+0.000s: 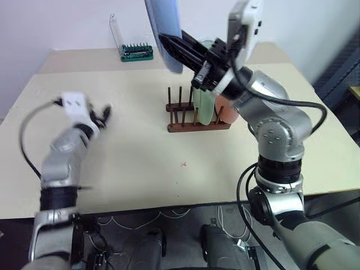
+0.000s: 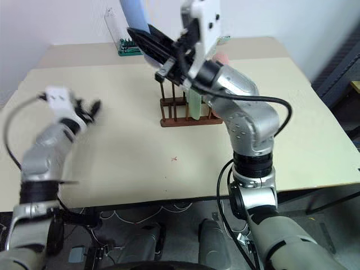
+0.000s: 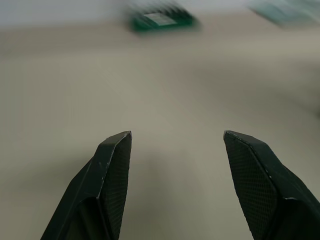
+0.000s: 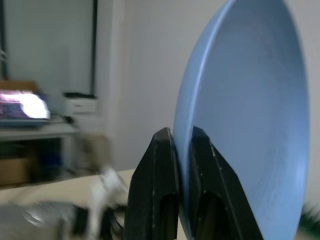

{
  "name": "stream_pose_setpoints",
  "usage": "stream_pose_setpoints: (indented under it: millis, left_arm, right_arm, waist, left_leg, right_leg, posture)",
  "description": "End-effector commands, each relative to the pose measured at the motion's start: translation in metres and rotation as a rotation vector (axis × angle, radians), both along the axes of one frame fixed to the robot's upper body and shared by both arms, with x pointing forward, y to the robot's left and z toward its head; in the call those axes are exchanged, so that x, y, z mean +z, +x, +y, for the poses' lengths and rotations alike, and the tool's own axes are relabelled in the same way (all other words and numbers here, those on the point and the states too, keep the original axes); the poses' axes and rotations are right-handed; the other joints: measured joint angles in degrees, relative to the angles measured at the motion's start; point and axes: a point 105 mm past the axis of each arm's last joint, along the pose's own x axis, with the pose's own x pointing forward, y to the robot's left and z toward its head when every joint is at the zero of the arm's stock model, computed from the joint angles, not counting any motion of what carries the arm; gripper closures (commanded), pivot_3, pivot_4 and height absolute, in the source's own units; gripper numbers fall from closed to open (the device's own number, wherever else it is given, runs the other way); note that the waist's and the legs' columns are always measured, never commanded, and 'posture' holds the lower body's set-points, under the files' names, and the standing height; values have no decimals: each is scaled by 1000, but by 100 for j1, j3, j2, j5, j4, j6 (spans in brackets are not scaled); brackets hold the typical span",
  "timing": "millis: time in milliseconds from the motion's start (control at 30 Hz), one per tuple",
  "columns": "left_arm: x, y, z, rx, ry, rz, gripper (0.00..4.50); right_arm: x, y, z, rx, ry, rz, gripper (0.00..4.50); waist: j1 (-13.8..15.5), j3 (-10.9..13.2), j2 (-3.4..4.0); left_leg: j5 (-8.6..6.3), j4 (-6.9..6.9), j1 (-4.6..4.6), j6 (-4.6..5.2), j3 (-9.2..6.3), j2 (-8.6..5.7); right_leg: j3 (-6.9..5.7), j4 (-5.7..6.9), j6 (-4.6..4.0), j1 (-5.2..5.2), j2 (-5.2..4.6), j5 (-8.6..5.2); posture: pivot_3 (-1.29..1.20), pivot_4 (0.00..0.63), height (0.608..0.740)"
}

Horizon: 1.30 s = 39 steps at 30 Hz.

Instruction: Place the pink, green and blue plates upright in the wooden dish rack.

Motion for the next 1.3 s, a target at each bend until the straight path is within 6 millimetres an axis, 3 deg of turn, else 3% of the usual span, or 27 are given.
stream_pose_setpoints:
  millis: [33,133,300,700,933,1067,1133,1300]
  left_arm:
    - [34,-18,-35,-222,40,-153,1524]
    - [22,-34,-59,-384,23,-129,1524]
    - [12,-57,-83,-569,25,-68,1524]
    - [2,-66,-93,-622,42,-24,1524]
    - [0,-68,-98,-633,43,-21,1524]
    - [-1,-69,-101,-641,38,-20,1454]
    - [-2,-69,-102,-643,36,-18,1454]
    - [-3,-69,-103,-645,36,-16,1454]
  right_arm:
    - [6,-8,3,63,69,116,4500]
    - [1,9,2,39,139,295,4500]
    - [-10,33,-3,-39,127,418,4500]
    - [-29,77,-10,-161,148,608,4500]
    - [-33,86,-12,-191,141,655,4500]
    - [-31,86,-11,-207,139,634,3059]
    - [-27,83,-10,-205,133,605,2066]
    - [-15,76,-11,-220,93,499,2066]
  waist:
    - [-6,4,7]
    - [-11,-5,22]
    - [-7,-5,31]
    - [-18,-3,34]
    - [-16,-3,35]
    - [-16,-3,35]
    - [-17,-2,36]
    - [-15,-2,36]
  left_leg:
    - [1,-2,-5,-2,2,0]
    - [2,-13,4,-3,3,7]
    - [2,-15,4,-2,22,4]
    - [2,-15,4,-1,25,6]
    - [2,-15,4,-1,24,7]
    - [2,-15,4,-1,24,7]
    - [2,-15,4,-1,24,7]
    - [2,-15,4,-1,23,7]
  right_leg:
    - [-1,2,-5,-8,2,3]
    - [4,3,-11,-10,3,7]
    - [6,0,-11,-9,3,7]
    - [6,1,-10,-9,11,7]
    - [6,0,-10,-9,12,7]
    - [6,0,-10,-8,12,7]
    - [6,0,-10,-8,12,7]
    - [6,0,-10,-8,12,7]
  posture:
    - [0,150,740]
    - [0,150,740]
    - [0,150,740]
    - [0,150,740]
    - [0,150,740]
    - [0,150,740]
    - [0,150,740]
    - [0,150,740]
